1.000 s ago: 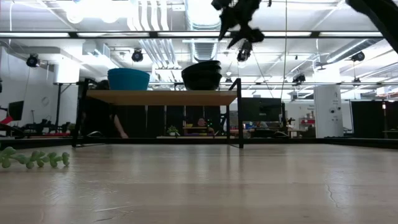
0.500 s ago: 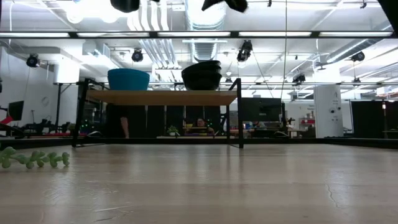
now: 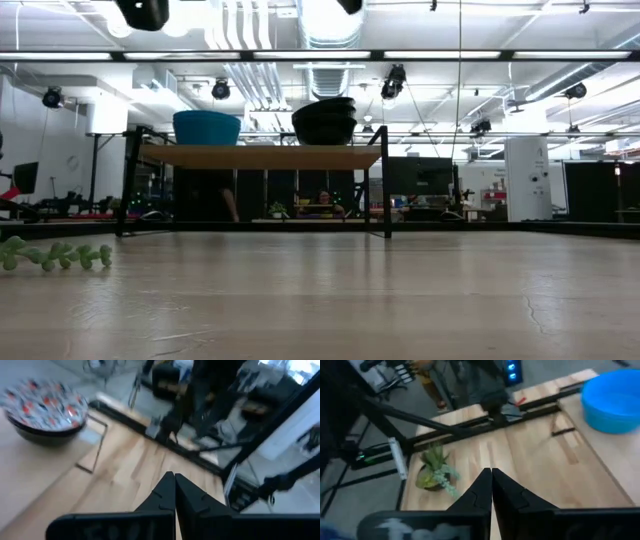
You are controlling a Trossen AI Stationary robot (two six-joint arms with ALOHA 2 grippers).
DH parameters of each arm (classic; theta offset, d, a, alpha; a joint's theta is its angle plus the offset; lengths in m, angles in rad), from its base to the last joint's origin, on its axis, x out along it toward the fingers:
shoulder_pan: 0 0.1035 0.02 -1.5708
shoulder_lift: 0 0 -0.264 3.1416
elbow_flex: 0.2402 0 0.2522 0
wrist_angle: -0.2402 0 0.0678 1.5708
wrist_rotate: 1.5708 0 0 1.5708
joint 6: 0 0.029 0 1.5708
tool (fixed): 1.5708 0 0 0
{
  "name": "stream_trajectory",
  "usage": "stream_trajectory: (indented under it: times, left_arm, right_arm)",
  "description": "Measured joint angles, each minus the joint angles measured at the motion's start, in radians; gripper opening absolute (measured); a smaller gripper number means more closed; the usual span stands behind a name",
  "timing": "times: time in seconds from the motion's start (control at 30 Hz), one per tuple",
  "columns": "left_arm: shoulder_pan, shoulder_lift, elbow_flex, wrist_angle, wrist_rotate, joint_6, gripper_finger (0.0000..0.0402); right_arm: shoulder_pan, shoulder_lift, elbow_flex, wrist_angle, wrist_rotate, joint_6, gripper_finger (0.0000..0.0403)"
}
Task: Pick & Place Mini bowls
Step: Return to Home Position
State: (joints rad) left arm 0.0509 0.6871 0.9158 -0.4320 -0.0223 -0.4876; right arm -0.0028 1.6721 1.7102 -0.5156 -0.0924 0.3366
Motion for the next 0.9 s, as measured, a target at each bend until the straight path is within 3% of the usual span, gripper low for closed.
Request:
stream_trajectory:
  times: [0.2, 0.27, 0.43, 0.63, 0.83, 0.9]
  left_arm:
    - [0.000, -0.169, -0.124, -0.066, -0.039, 0.075, 0.0000]
    - [0.000, -0.209, -0.168, -0.067, -0.025, 0.075, 0.0000]
    - [0.000, -0.291, -0.302, 0.074, -0.009, 0.166, 0.0000]
    - [0.000, -0.366, -0.437, 0.145, 0.068, 0.146, 0.0000]
    - [-0.002, -0.457, -0.551, 0.316, 0.113, 0.151, 0.0000]
    - [-0.001, -0.485, -0.577, 0.327, 0.098, 0.169, 0.0000]
  right_arm:
    - [-0.012, -0.130, -0.253, 0.005, 0.079, -0.059, 0.0008]
    - [-0.012, -0.165, -0.322, 0.007, 0.092, 0.012, 0.0008]
    - [0.013, -0.253, -0.525, 0.225, 0.124, 0.040, 0.0008]
    - [0.066, -0.408, -0.786, 0.514, 0.093, -0.032, 0.0008]
    - [0.069, -0.556, -1.066, 0.776, 0.095, 0.028, 0.0008]
    - [0.069, -0.606, -1.132, 0.792, 0.095, 0.057, 0.0008]
